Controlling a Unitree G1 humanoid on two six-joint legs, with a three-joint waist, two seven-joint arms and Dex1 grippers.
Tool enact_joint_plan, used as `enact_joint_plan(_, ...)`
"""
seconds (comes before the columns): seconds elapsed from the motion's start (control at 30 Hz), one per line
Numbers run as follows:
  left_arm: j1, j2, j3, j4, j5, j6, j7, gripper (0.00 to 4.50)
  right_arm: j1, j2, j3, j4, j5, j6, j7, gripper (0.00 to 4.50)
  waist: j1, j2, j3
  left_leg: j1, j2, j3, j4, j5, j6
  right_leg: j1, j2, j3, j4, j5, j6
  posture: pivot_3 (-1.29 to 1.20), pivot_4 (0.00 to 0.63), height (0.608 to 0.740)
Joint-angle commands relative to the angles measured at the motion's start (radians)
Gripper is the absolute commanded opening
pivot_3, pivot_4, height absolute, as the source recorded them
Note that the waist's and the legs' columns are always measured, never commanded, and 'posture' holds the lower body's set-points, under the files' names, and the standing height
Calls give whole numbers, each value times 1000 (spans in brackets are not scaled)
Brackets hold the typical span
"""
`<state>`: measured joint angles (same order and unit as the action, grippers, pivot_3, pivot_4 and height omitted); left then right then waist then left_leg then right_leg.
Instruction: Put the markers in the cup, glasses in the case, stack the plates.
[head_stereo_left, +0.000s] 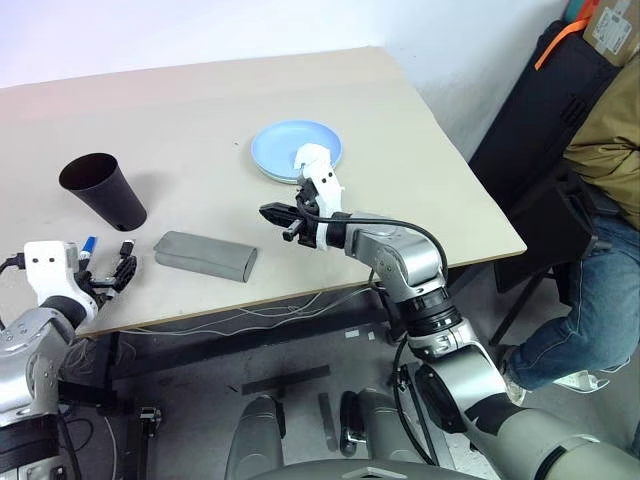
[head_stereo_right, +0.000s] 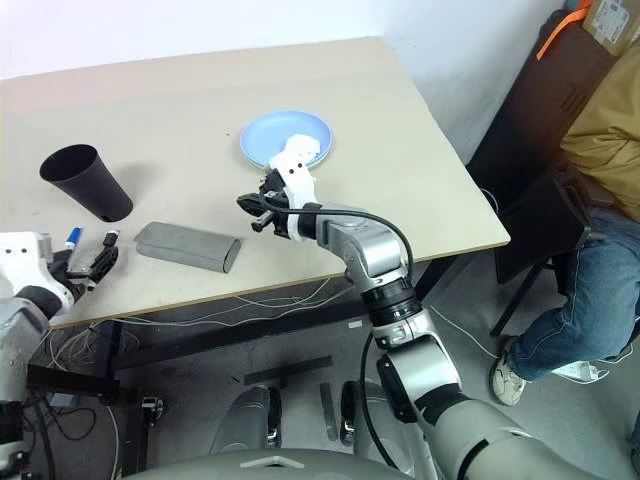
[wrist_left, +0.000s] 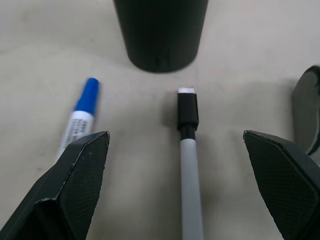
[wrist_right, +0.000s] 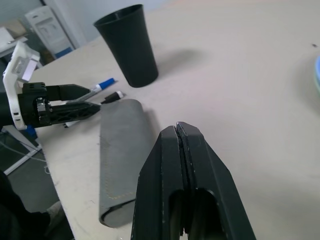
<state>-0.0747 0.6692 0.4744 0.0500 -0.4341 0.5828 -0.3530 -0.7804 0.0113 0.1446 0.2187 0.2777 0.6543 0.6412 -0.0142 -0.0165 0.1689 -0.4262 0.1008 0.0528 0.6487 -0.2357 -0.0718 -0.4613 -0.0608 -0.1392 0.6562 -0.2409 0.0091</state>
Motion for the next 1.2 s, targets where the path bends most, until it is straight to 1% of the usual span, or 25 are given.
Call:
enact_joint_plan(0.03,-27,31,-7,-22,11,100,27,4500,-21,-3,-10,-43,16,14,-14,23,-1,0,0,0,0,0,0,0,0,0,0,0,0,0,0,0,150,706)
enact_joint_plan(0.17,-32,66,-25,-42,12,242,28,4500,-21,-7,-12,-48,21,33,-29,23,-2,0,0,0,0,0,0,0,0,0,0,0,0,0,0,0,150,706)
enact_joint_plan(0.5,-45,78,-36,-93,3,413,21,4500,-25,-9,-8,-28,19,52,-33,23,-2,0,0,1,0,1,0,0,0,0,0,1,0,0,0,0,150,706)
enact_joint_plan(0.7,-98,96,-53,-42,10,506,18,4500,-32,-3,-5,-9,15,51,-36,23,0,0,0,1,0,0,0,0,0,1,0,1,0,0,0,0,150,706)
enact_joint_plan(0.73,-105,102,-58,-28,19,507,18,4103,-32,-2,-4,-9,15,51,-37,0,0,0,0,1,0,0,0,0,0,1,0,1,0,0,0,0,150,706)
enact_joint_plan(0.8,-122,117,-63,5,23,501,0,3590,-28,-1,-4,-8,14,49,-40,0,0,1,0,2,-1,0,0,0,0,1,0,1,0,0,0,0,150,706)
enact_joint_plan(0.9,-133,134,-74,27,26,493,-26,2564,-21,1,-3,-10,13,50,-46,0,-2,1,0,3,-1,0,0,0,0,1,0,1,2,0,0,0,150,706)
enact_joint_plan(1.0,-144,137,-82,42,31,490,-37,1582,-16,3,-3,-7,13,49,-52,0,-2,1,0,5,-1,0,0,0,0,1,0,2,4,0,0,0,150,706)
enact_joint_plan(1.03,-150,132,-77,44,26,493,-37,1178,-14,4,-2,-5,11,48,-54,0,-1,1,0,5,-1,0,0,0,0,1,0,2,4,0,0,0,150,706)
enact_joint_plan(1.07,-156,127,-72,44,19,497,-41,914,-13,4,-1,-3,10,47,-56,0,0,1,0,6,-1,0,0,0,0,1,0,2,4,0,0,0,150,706)
enact_joint_plan(1.1,-162,121,-62,42,11,506,-41,507,-12,5,-1,-2,10,47,-57,0,0,1,0,6,-1,0,0,0,0,2,0,2,4,0,0,0,150,706)
enact_joint_plan(1.17,-167,116,-52,40,13,508,-30,13,-10,4,1,-3,10,47,-58,0,0,1,0,6,-1,0,0,0,0,2,0,2,4,0,0,0,150,706)
enact_joint_plan(1.2,-166,116,-51,38,15,507,-28,13,-9,3,3,-2,9,47,-58,0,0,1,0,6,-1,0,0,0,0,2,0,3,4,0,0,0,150,706)
